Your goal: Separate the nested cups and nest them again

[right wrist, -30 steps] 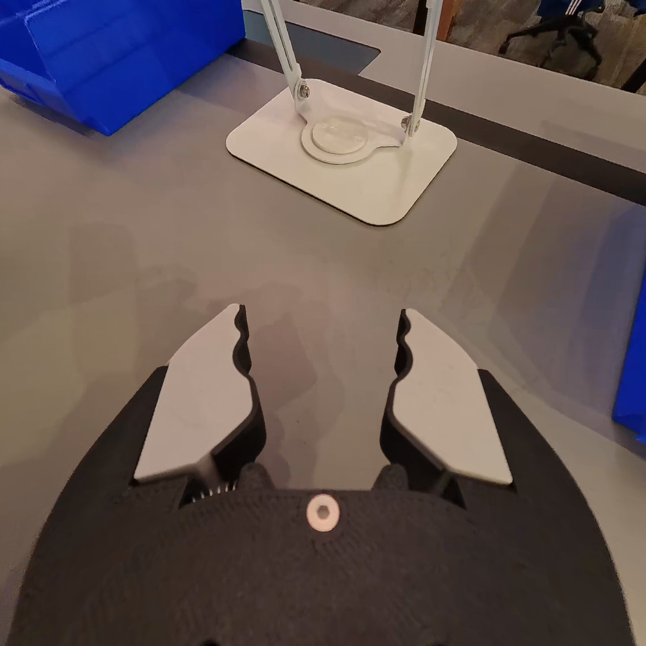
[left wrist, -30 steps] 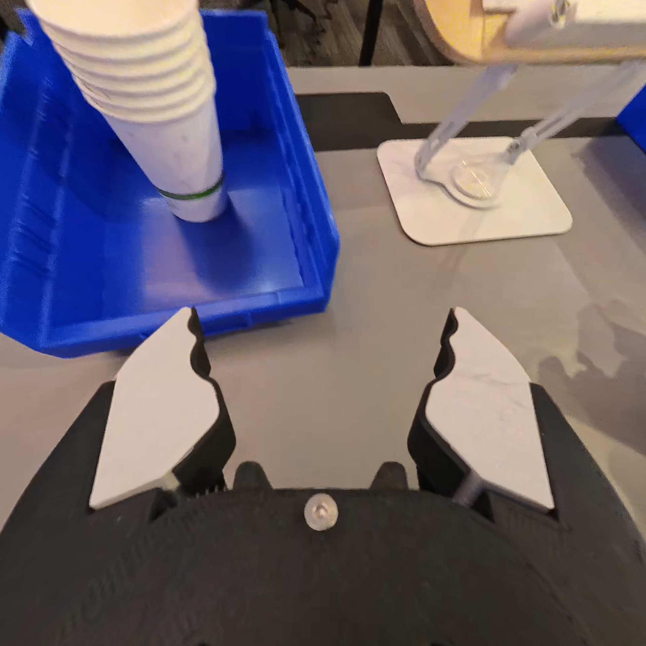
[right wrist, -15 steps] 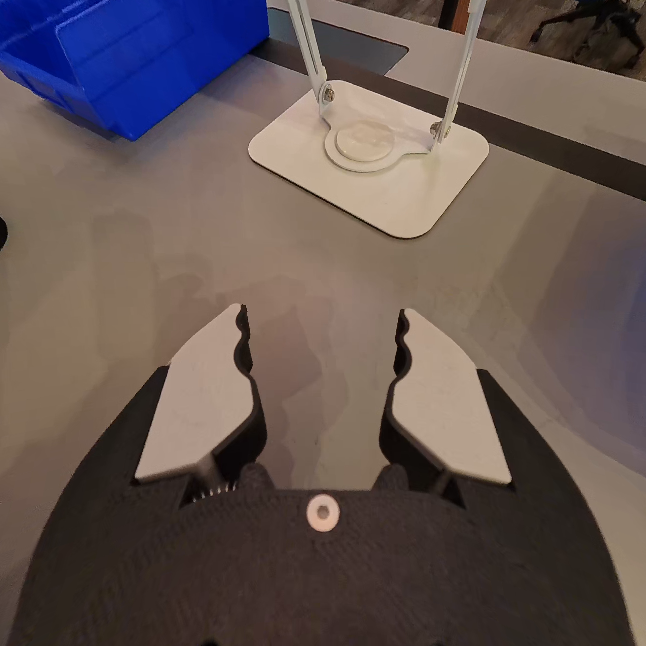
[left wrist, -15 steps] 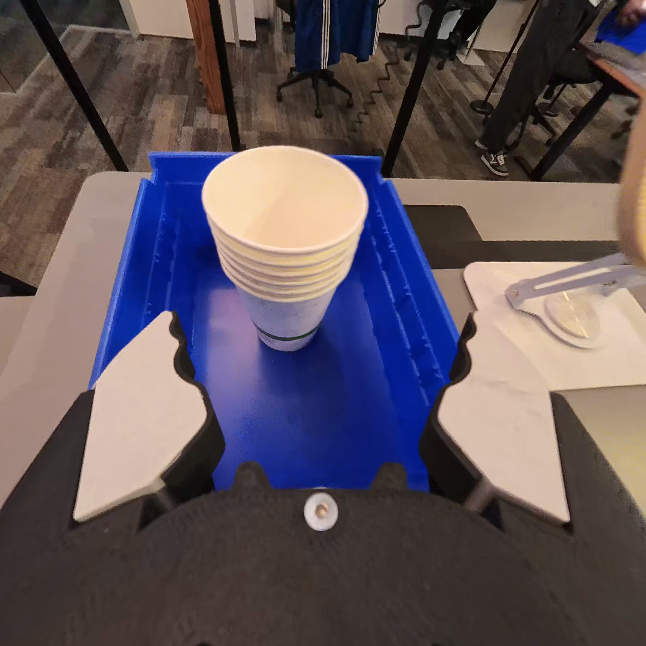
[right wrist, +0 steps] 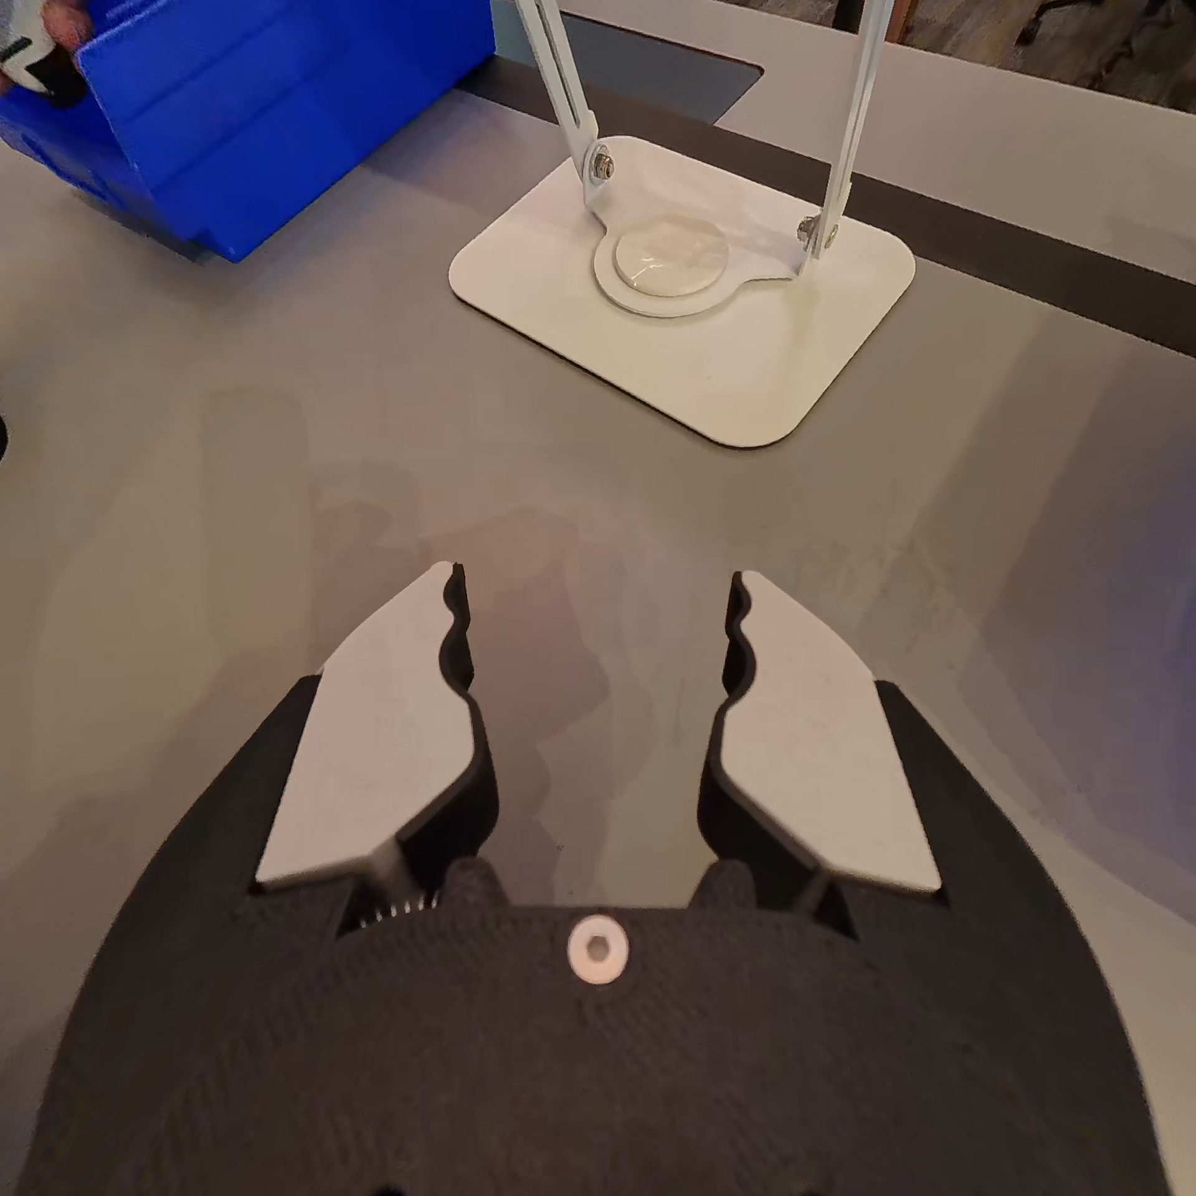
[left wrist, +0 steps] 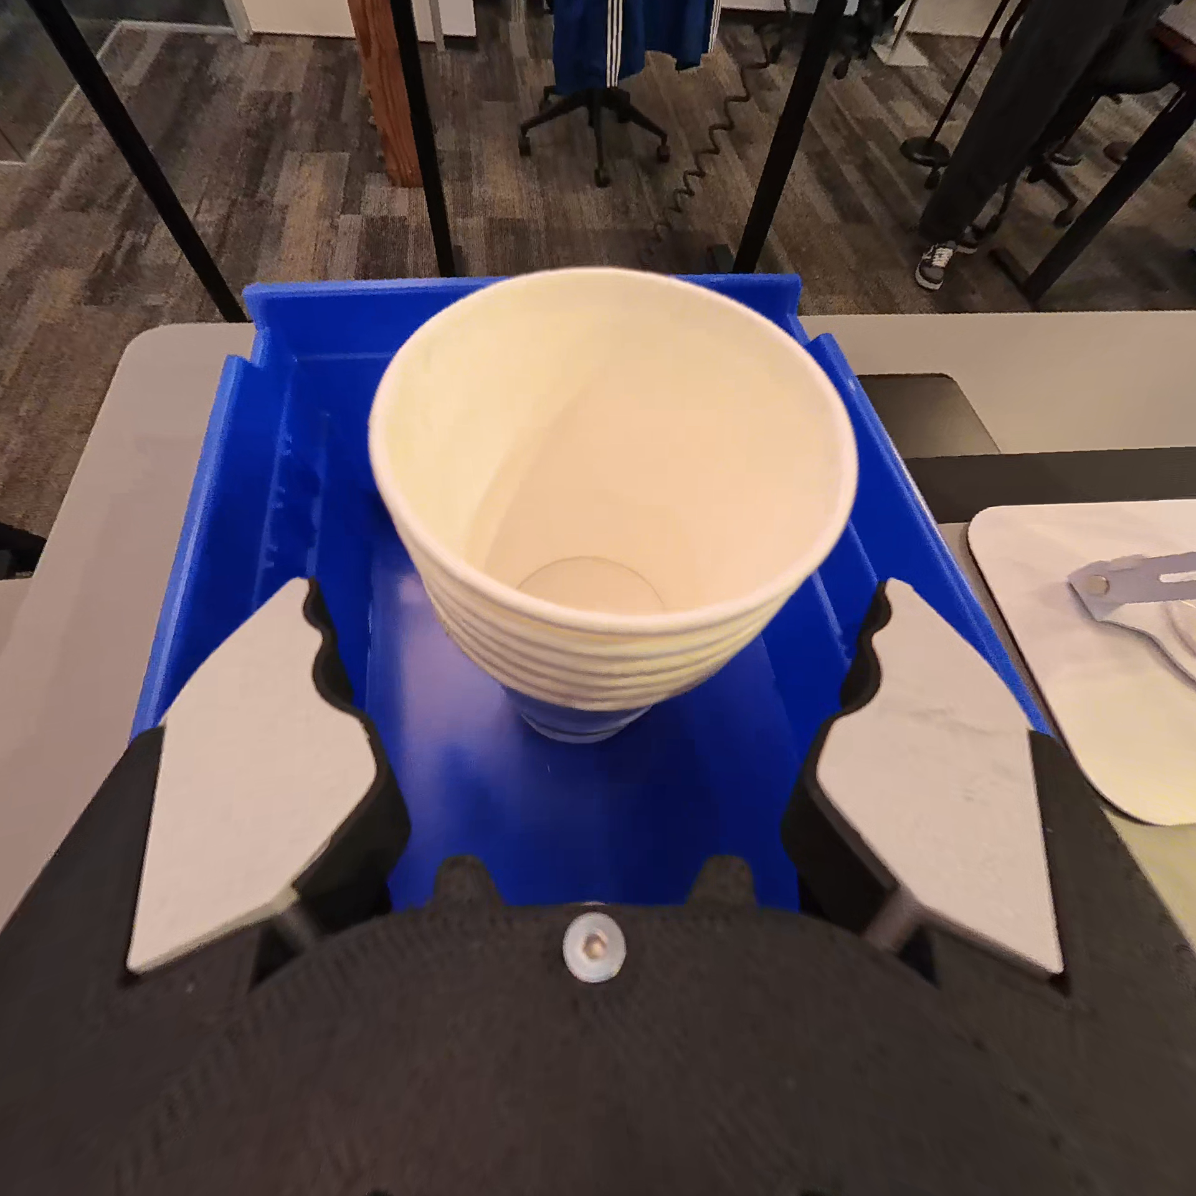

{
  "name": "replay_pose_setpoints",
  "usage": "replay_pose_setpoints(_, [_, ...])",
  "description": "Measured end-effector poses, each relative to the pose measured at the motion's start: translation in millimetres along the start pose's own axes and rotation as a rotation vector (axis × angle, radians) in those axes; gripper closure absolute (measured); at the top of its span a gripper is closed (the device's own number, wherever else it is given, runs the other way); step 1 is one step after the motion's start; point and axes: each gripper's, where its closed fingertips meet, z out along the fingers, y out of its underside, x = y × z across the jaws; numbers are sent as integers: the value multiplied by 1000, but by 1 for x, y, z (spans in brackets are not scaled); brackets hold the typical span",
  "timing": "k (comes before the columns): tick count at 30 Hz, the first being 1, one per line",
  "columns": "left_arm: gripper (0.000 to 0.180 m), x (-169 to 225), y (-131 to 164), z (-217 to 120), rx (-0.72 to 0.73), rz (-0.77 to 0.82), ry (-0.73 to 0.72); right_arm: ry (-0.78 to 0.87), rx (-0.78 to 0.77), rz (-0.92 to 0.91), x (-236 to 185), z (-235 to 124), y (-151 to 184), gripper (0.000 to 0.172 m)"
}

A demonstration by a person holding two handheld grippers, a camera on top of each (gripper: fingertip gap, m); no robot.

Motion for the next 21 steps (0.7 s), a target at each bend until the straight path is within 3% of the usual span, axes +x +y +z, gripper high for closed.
replay_pose_setpoints(4, [40, -1, 0, 10, -9, 4, 21, -12, 4, -4, 1, 7, -5, 96])
replay_pose_setpoints(9, [66, 2, 1, 15, -6, 34, 52, -22, 9, -5, 4, 14, -11, 97])
replay_pose_setpoints(21, [73, -4, -5, 13, 23, 42, 70, -38, 19, -23, 3, 19, -21, 99])
